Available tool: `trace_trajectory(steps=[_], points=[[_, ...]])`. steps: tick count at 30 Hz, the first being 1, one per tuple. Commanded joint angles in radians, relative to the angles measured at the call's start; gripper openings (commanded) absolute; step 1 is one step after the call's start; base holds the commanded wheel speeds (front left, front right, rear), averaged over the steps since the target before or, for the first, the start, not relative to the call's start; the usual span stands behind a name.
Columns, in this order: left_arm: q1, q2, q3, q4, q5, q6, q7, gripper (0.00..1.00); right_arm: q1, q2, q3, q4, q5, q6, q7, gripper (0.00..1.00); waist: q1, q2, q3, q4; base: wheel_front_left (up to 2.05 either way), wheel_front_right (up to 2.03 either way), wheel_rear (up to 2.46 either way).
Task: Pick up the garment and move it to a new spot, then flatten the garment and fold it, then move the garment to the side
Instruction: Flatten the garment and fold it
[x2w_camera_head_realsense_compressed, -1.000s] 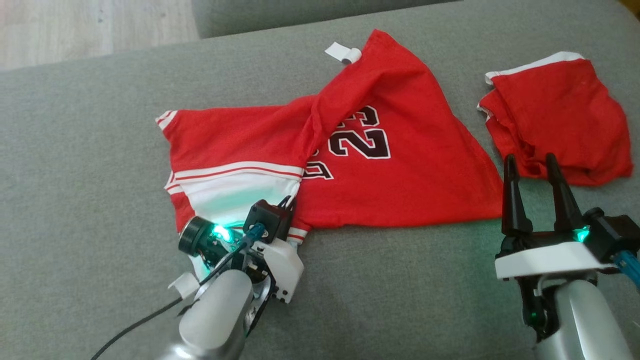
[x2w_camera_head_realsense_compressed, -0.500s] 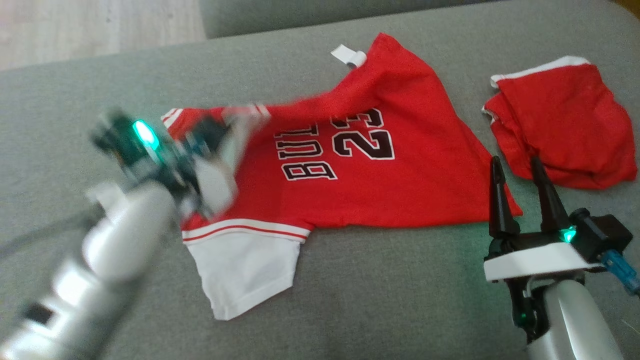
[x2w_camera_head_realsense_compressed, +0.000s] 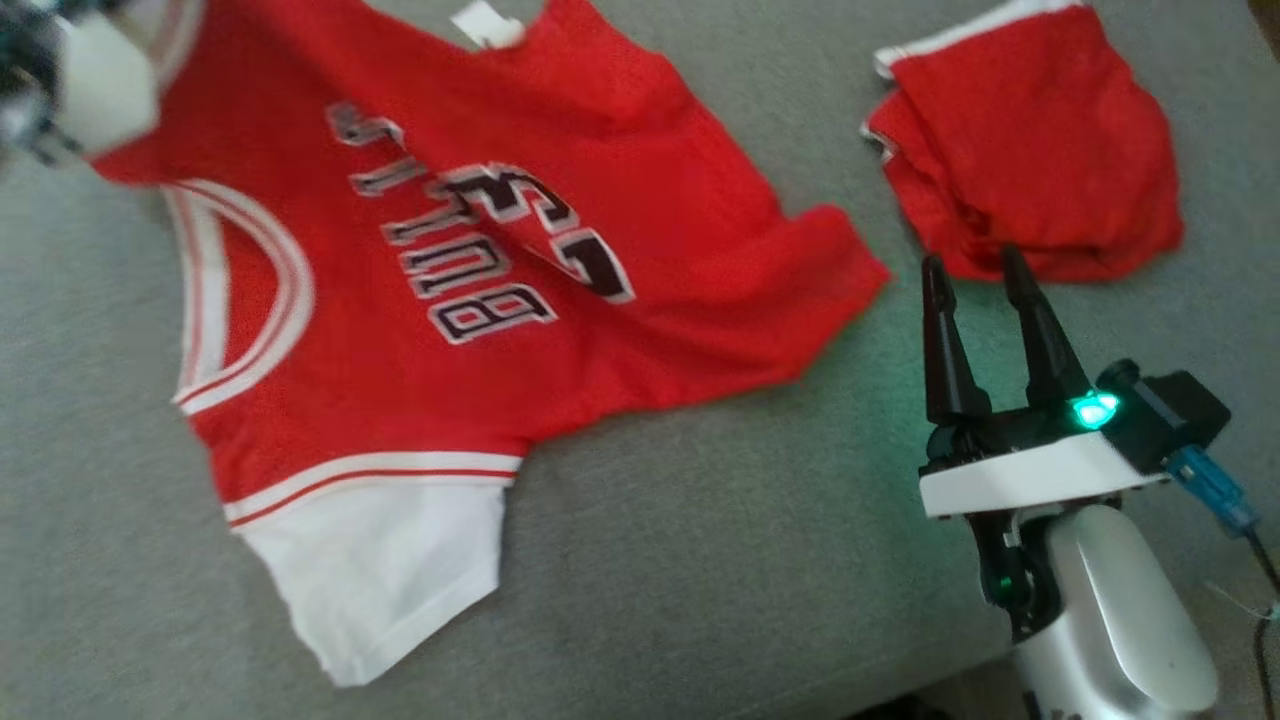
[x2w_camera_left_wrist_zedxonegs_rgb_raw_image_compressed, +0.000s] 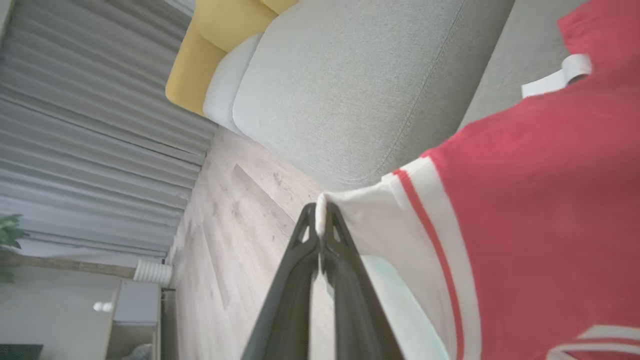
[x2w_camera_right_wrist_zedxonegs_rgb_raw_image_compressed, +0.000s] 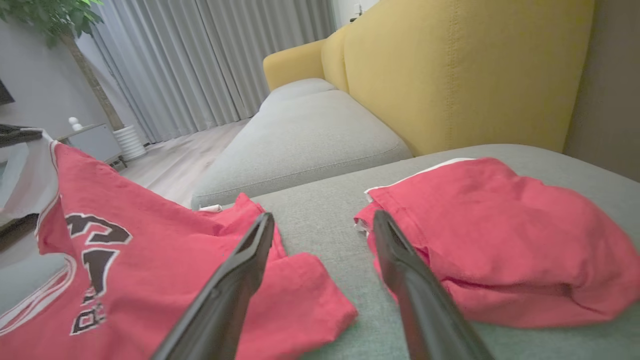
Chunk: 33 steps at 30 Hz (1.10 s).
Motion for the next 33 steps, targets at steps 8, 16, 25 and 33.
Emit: trace_trajectory(steps=[8,16,25,33], points=[[-0.275,0.0,0.025,0.135,0.001,0.05,-0.194,1.0,-0.035,-0.003,0.035,-0.054,0.027,-0.001,-0.011,1.0,-0.0002,0.0,0.092,-0.081,0.0,0.0,0.0],[-0.233,-0.138,0.077,0.26,-0.089,0.11,-0.383,1.0,-0.033,-0.003,0.01,-0.048,-0.015,-0.001,-0.011,1.0,-0.0002,0.0,0.048,-0.002,0.0,0.0,0.0],[-0.026,-0.231,0.165,0.268,-0.245,0.154,-0.518,1.0,-0.01,-0.003,-0.05,-0.021,-0.095,-0.001,-0.011,1.0,-0.0002,0.0,-0.073,0.141,0.0,0.0,0.0],[0.337,-0.289,0.273,0.1,-0.405,0.231,-0.54,1.0,0.045,-0.003,-0.089,-0.003,-0.125,-0.001,-0.011,1.0,-0.0002,0.0,-0.189,0.254,0.0,0.0,0.0]])
